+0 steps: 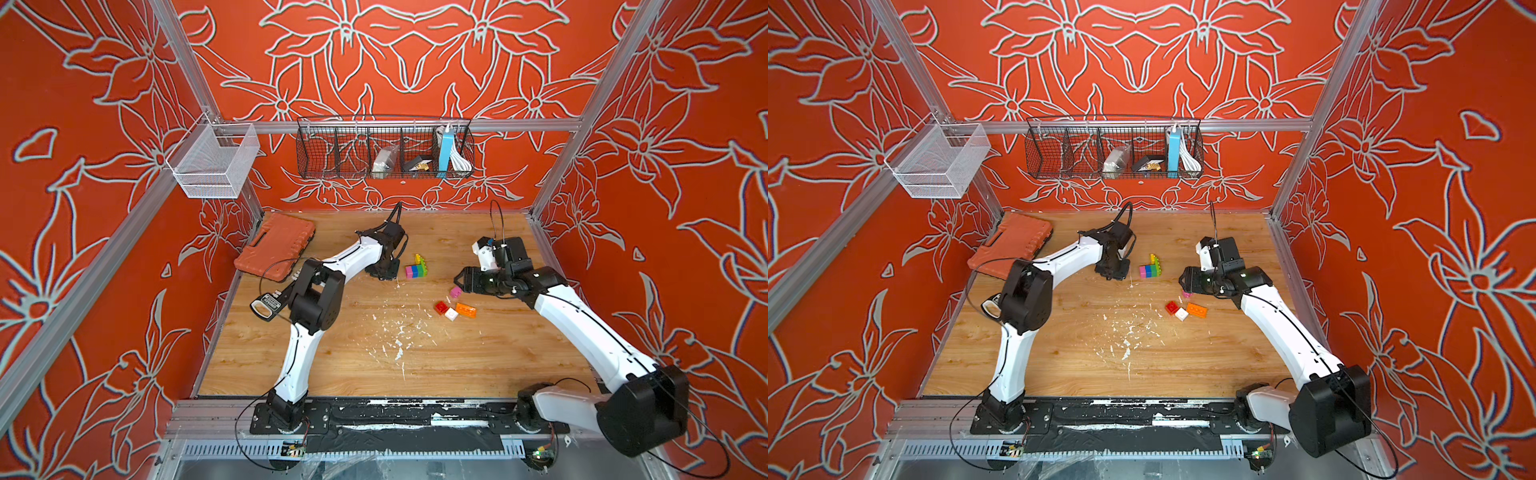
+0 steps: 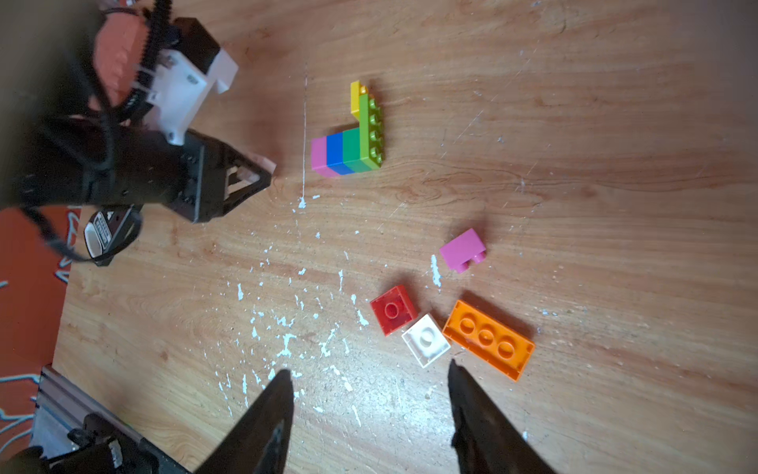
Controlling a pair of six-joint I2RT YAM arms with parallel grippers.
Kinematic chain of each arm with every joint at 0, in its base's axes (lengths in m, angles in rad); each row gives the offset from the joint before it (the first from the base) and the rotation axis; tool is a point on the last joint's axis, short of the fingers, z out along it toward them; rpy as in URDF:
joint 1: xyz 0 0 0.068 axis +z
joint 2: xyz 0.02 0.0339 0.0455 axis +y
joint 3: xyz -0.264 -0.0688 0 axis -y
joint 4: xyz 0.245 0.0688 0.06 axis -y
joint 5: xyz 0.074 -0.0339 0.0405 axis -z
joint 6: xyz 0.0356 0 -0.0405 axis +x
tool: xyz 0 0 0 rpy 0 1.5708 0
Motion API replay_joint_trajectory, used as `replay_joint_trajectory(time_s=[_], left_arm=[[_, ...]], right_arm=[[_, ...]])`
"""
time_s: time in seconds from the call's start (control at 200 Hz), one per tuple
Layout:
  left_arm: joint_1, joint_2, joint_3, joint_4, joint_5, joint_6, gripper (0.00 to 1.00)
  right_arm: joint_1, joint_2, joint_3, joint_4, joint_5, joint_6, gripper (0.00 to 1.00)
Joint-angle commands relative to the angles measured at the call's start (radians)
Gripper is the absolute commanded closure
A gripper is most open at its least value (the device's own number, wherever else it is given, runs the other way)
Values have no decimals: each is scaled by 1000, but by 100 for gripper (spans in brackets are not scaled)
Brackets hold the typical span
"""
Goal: Assemble the letter r with lego
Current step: Place the lego brick at the center of the board.
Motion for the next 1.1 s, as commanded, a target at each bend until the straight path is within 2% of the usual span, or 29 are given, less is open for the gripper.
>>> replay_joint_trajectory(time_s=[0.0, 0.115, 0.215, 0.505, 0.671, 0.901, 1.096], left_arm=[[-70, -168, -201, 93, 25, -139, 68], [-134, -292, -402, 173, 41, -202, 69], [-179, -356, -520, 226, 34, -217, 70], [-221, -419, -656, 275, 2, -212, 69], [-221, -413, -681, 298, 9, -216, 58], [-221, -464, -678, 288, 12, -211, 35], [-221, -615, -672, 264, 37, -181, 29]], right_arm=[[66, -4, 24, -43, 71, -18, 37], [122, -19, 8, -50, 118, 1, 37], [139, -49, -25, -39, 139, 39, 37], [151, -116, -82, -96, 220, 72, 36], [150, -123, -100, -148, 243, 70, 34], [145, -82, -88, -181, 259, 81, 32], [85, 39, -46, -149, 215, 74, 34]])
